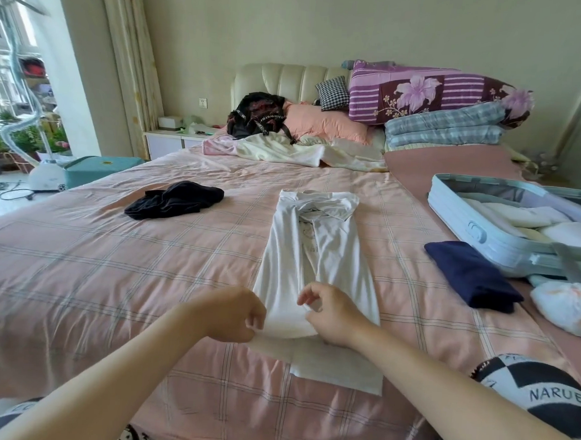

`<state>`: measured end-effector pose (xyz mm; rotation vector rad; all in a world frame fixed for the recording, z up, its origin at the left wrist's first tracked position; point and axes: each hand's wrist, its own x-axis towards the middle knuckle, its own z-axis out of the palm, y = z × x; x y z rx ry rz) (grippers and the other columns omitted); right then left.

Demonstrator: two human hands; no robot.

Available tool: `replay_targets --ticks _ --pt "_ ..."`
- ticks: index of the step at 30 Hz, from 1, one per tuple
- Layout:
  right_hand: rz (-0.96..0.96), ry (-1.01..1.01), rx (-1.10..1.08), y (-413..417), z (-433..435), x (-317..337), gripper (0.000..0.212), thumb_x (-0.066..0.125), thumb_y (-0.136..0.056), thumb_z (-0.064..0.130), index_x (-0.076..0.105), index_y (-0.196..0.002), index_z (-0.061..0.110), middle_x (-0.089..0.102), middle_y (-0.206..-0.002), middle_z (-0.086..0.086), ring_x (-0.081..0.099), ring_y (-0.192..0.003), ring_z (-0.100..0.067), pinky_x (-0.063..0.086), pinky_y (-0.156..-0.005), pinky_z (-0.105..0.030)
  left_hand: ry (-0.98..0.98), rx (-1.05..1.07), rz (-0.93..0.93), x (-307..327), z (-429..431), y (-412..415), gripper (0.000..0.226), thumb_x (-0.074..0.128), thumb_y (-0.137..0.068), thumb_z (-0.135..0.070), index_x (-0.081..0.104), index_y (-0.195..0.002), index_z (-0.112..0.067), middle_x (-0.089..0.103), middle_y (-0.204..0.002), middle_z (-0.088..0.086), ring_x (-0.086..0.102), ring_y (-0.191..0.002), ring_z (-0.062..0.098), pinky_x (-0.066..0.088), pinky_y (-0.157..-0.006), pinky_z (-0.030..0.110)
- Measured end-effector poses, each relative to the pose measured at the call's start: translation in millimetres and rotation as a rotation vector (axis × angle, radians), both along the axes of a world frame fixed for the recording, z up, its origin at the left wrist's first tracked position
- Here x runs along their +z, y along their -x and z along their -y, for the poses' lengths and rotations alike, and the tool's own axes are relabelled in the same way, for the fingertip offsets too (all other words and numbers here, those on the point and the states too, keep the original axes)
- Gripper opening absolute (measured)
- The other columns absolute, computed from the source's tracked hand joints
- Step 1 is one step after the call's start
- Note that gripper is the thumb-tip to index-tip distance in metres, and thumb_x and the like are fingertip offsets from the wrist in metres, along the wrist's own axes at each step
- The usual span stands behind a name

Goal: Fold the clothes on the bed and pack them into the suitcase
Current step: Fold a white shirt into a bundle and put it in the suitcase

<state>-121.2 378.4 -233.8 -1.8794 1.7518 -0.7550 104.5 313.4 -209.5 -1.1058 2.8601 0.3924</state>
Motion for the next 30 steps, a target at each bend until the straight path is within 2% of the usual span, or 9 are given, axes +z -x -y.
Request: replay_targets --ticks 3,7,12,14,17,20,23,26,30 --pt "-0.223 -0.024 0.140 5.7 -8.3 -5.9 0.020 0.063 -0.093 0.022 0.072 -0.111 0.021 0.059 -0.110 0.005 0.061 -0.090 -0.006 0.046 -0.076 -0.010 0.004 -0.027 0.110 -8.9 -4.3 -2.1 0.021 0.065 -0.081 -0.032 0.069 -0.101 -0.031 0.057 -0.091 -0.019 0.058 -0.089 0.007 0.050 -0.077 0.024" --pt "-0.453 0.213 0.192 33.1 -20.3 -8.5 0.049 0.064 -0.083 0.051 0.066 -0.126 0.029 0.047 -0.116 0.014 0.054 -0.103 -0.005 0.044 -0.087 -0.024 0.181 -0.148 0.055 -13.6 -3.4 3.3 0.047 0.071 -0.065 -0.064 0.065 -0.102 -0.036 0.047 -0.098 -0.019 0.044 -0.098 0.003 0.042 -0.087 0.024" --pt "-0.879 0.029 0.415 80.6 -40.0 -20.0 0.115 0.067 -0.067 0.065 0.003 -0.159 0.038 0.013 -0.160 0.003 0.015 -0.144 -0.016 0.011 -0.121 -0.036 0.294 -0.230 0.114 -21.1 -7.7 11.8 0.051 0.073 -0.077 -0.040 0.050 -0.123 -0.037 0.040 -0.119 -0.016 0.038 -0.108 0.005 0.037 -0.082 0.021" --pt "-0.821 -0.004 0.421 90.7 -46.0 -28.5 0.112 0.071 -0.074 0.049 0.002 -0.161 0.033 0.005 -0.168 0.003 0.006 -0.152 -0.014 0.005 -0.125 -0.036 0.271 -0.221 0.098 -17.0 -5.6 13.5 0.036 0.068 -0.084 -0.030 0.059 -0.118 -0.037 0.050 -0.117 -0.017 0.047 -0.106 0.005 0.044 -0.088 0.025" --pt "-0.569 0.090 0.350 94.0 -50.2 -35.2 0.075 0.065 -0.079 0.025 0.043 -0.151 0.019 0.035 -0.161 0.001 0.035 -0.146 -0.015 0.027 -0.120 -0.031 0.249 -0.152 0.064 -8.7 -4.0 16.7 0.027 0.056 -0.087 -0.017 0.073 -0.104 -0.030 0.066 -0.099 -0.015 0.060 -0.092 0.005 0.050 -0.085 0.026" --pt "-0.334 0.167 0.139 88.4 -47.7 -17.8 0.040 0.051 -0.077 0.013 0.073 -0.110 0.017 0.073 -0.115 0.000 0.067 -0.106 -0.016 0.051 -0.092 -0.030 0.088 -0.020 -0.015 6.0 -2.1 21.0 0.025 0.052 -0.082 -0.013 0.073 -0.079 -0.027 0.066 -0.071 -0.015 0.059 -0.069 0.003 0.051 -0.068 0.025" --pt "-0.059 0.043 0.033 88.9 -36.9 12.6 0.019 0.049 -0.073 0.011 0.053 -0.056 0.020 0.051 -0.056 0.009 0.045 -0.056 -0.009 0.036 -0.057 -0.034 -0.231 0.043 0.007 31.2 -2.5 23.6 0.028 0.053 -0.080 -0.011 0.056 -0.055 -0.025 0.046 -0.052 -0.012 0.040 -0.050 0.005 0.036 -0.054 0.024" --pt "0.159 -0.103 0.055 93.9 -25.4 33.6 0.016 0.046 -0.066 0.022 0.041 -0.056 0.011 0.031 -0.065 -0.003 0.024 -0.064 -0.026 0.018 -0.058 -0.042 -0.544 0.056 -0.002 53.7 -4.4 26.5 0.026 0.054 -0.083 -0.010 0.065 -0.068 -0.028 0.054 -0.060 -0.011 0.049 -0.058 0.006 0.042 -0.058 0.022" --pt "0.232 -0.119 -0.005 103.2 -1.1 50.8 0.021 0.052 -0.069 0.019 0.051 -0.066 -0.002 0.037 -0.071 -0.006 0.032 -0.068 -0.021 0.024 -0.060 -0.034 -0.544 0.197 -0.204 61.0 21.6 30.0 0.019 0.054 -0.090 -0.008 0.069 -0.085 -0.018 0.058 -0.065 -0.008 0.051 -0.055 0.005 0.043 -0.054 0.021"
